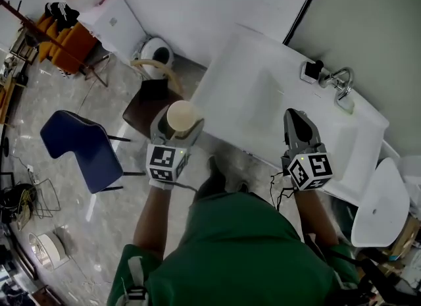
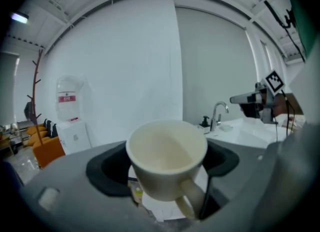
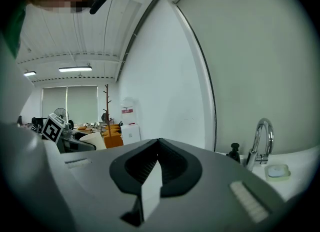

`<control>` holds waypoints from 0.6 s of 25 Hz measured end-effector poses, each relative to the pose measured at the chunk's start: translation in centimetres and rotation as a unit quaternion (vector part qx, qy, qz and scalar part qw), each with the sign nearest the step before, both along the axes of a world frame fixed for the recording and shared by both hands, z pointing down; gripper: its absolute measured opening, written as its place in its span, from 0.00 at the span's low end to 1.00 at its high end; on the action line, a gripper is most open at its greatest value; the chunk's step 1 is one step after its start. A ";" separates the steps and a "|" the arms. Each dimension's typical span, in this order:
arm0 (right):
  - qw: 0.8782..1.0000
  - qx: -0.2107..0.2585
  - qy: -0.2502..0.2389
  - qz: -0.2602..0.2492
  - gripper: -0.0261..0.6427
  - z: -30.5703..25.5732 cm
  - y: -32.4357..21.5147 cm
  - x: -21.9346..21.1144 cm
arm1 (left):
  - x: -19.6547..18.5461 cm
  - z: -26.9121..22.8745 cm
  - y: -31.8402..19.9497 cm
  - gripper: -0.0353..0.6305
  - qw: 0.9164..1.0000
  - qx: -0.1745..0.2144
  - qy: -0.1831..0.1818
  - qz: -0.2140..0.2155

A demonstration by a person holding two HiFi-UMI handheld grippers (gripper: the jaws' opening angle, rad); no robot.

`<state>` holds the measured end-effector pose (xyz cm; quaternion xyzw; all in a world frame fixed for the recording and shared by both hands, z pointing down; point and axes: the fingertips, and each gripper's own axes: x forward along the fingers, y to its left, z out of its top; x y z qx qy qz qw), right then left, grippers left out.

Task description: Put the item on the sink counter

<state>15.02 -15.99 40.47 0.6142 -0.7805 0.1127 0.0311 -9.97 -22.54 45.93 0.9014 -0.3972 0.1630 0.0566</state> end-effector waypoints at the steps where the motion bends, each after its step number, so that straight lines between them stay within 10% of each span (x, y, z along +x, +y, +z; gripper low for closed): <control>1: 1.000 -0.002 0.003 0.003 0.04 0.1 -0.8 -0.3 | -0.1 0.5 -1.0 0.68 1.000 -0.002 -0.003 0.005; 15: 0.997 -0.042 0.026 0.055 0.04 2.3 -6.3 -1.4 | 2.7 7.5 -8.0 0.68 0.992 -0.011 -0.036 0.117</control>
